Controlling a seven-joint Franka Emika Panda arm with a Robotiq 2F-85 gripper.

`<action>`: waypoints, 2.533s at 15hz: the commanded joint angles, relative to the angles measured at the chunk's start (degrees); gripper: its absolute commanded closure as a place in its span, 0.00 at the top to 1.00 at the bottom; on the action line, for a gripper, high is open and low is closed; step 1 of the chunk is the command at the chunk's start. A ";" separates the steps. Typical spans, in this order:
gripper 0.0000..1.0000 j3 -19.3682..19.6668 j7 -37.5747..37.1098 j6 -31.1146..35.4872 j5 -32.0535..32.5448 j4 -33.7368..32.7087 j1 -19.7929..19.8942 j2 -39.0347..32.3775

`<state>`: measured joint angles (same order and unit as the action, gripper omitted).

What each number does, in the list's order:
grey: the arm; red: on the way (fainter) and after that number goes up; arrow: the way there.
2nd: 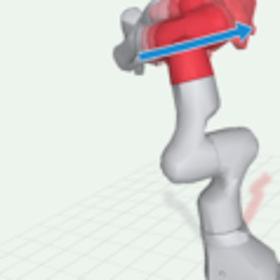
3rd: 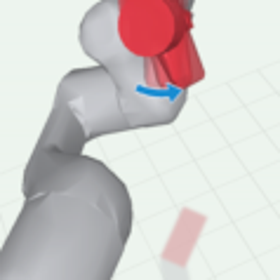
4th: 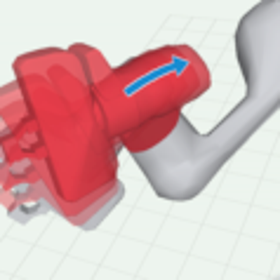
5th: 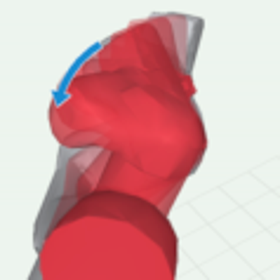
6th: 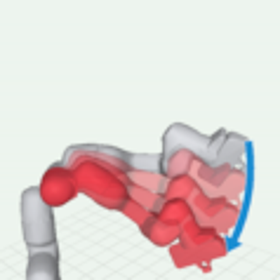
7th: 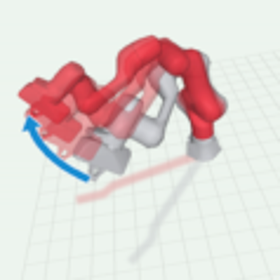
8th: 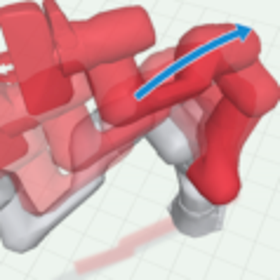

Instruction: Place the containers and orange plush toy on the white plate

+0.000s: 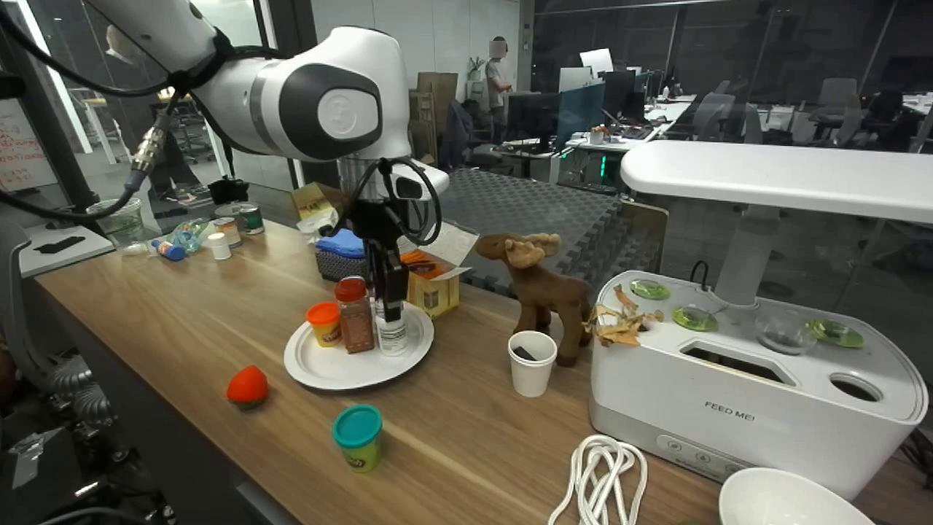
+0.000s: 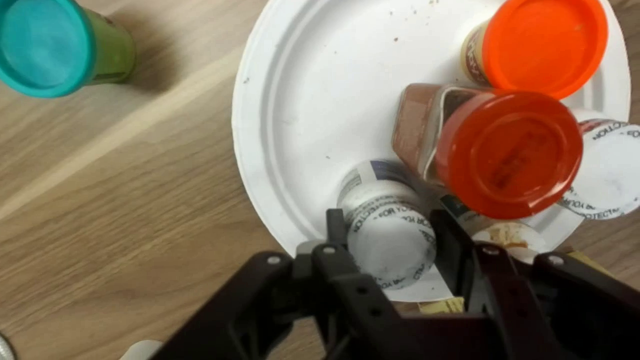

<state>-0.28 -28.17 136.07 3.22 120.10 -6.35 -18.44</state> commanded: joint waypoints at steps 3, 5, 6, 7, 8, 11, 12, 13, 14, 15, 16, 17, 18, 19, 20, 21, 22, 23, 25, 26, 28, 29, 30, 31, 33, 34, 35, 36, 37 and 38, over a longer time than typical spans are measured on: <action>0.93 2.07 -1.85 4.25 0.16 0.75 -0.38 2.29; 1.00 2.98 -1.81 4.64 0.16 1.20 0.09 3.67; 1.00 3.73 -2.20 4.61 0.67 1.44 0.25 4.55; 1.00 4.49 -2.76 4.37 1.27 1.59 0.38 5.30; 1.00 5.04 -2.69 4.28 1.49 1.98 0.72 6.24; 1.00 6.37 -1.45 3.02 2.37 4.05 2.17 9.31; 0.99 6.67 -1.06 2.80 2.73 5.32 2.70 10.56; 1.00 6.80 -0.72 2.72 3.02 6.88 3.19 11.84; 1.00 6.99 -1.09 2.70 4.12 8.68 3.51 13.04; 1.00 7.14 -1.76 2.67 5.53 10.83 3.83 14.46; 1.00 7.05 -1.80 2.57 6.37 12.74 4.28 15.77; 1.00 7.02 -1.97 2.57 7.65 14.91 4.71 17.31; 1.00 6.76 -1.37 2.11 7.97 16.65 5.24 18.58; 1.00 6.39 0.01 1.74 7.40 18.73 5.77 20.13; 1.00 6.12 0.75 1.87 7.22 20.69 6.12 21.37; 1.00 5.88 1.49 1.97 6.98 22.45 6.39 22.44; 1.00 5.68 1.96 2.64 6.97 24.48 6.69 23.35; 1.00 5.43 2.13 2.72 6.92 26.02 6.96 24.10; 1.00 5.08 2.98 4.04 5.74 28.96 7.42 24.67; 1.00 4.94 3.50 4.68 5.10 30.00 7.56 24.42; 1.00 4.80 3.84 6.88 3.79 31.24 7.78 23.11; 1.00 4.82 4.53 8.13 2.17 31.55 7.78 22.41; 1.00 4.84 5.24 9.54 0.41 31.76 7.75 21.71; 1.00 4.85 5.53 10.79 -0.79 31.38 7.80 20.60; 1.00 4.88 5.95 13.01 -2.26 30.62 7.90 18.80; 1.00 4.93 6.03 13.82 -2.28 30.23 7.98 17.93; 1.00 5.03 5.59 14.80 -1.47 29.97 8.11 17.04; 1.00 5.16 5.65 15.11 -1.29 29.56 8.22 16.24; 1.00 5.27 5.77 15.56 -1.35 29.23 8.29 15.38; 1.00 5.37 5.83 15.88 -1.51 28.76 8.36 14.56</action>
<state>5.59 -23.55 150.17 2.68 150.56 1.08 -1.50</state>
